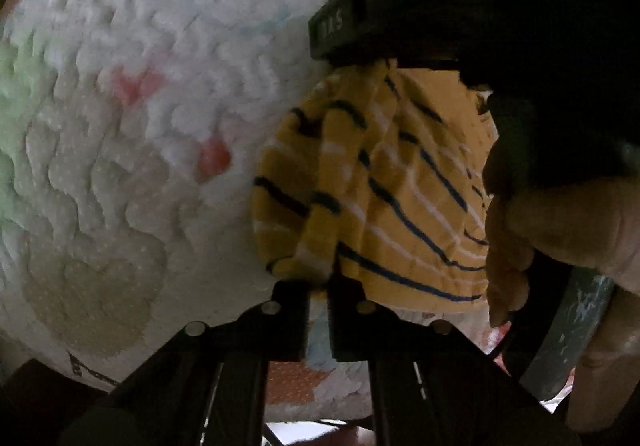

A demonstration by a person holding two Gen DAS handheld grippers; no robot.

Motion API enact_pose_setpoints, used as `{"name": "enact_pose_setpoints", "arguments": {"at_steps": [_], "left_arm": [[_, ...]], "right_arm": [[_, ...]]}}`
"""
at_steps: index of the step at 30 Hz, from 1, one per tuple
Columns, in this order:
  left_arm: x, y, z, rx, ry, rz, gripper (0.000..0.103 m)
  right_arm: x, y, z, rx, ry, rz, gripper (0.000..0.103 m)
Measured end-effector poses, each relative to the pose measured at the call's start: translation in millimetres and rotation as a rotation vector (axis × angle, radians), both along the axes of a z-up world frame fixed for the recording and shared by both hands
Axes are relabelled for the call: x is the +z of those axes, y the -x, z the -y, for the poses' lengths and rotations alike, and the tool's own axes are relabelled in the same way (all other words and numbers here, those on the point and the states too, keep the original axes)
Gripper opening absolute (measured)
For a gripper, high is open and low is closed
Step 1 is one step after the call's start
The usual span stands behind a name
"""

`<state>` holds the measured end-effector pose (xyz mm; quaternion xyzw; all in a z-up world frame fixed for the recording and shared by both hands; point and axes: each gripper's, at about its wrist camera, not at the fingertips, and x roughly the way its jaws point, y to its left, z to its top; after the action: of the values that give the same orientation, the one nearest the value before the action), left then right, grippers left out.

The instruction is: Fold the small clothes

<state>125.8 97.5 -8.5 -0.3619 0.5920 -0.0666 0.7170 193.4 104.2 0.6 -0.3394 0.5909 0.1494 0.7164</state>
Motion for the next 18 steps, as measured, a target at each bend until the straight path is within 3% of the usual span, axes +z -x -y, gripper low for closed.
{"name": "enact_pose_setpoints", "arguments": {"at_steps": [2, 3, 10, 14, 18], "left_arm": [[14, -2, 10, -0.007, 0.017, 0.051, 0.007], [21, -4, 17, -0.017, 0.029, 0.077, 0.007], [57, -21, 102, -0.182, 0.211, 0.227, 0.007], [65, -36, 145, -0.278, 0.362, 0.257, 0.022], [52, -50, 156, -0.249, 0.284, 0.21, 0.029]], "right_arm": [[13, 1, 13, -0.007, -0.073, -0.016, 0.017], [22, 0, 23, -0.023, -0.112, -0.021, 0.015], [78, -21, 119, -0.191, -0.353, 0.03, 0.014], [102, -40, 207, -0.332, -0.428, 0.082, 0.014], [94, -51, 304, -0.507, -0.454, 0.087, 0.014]]}}
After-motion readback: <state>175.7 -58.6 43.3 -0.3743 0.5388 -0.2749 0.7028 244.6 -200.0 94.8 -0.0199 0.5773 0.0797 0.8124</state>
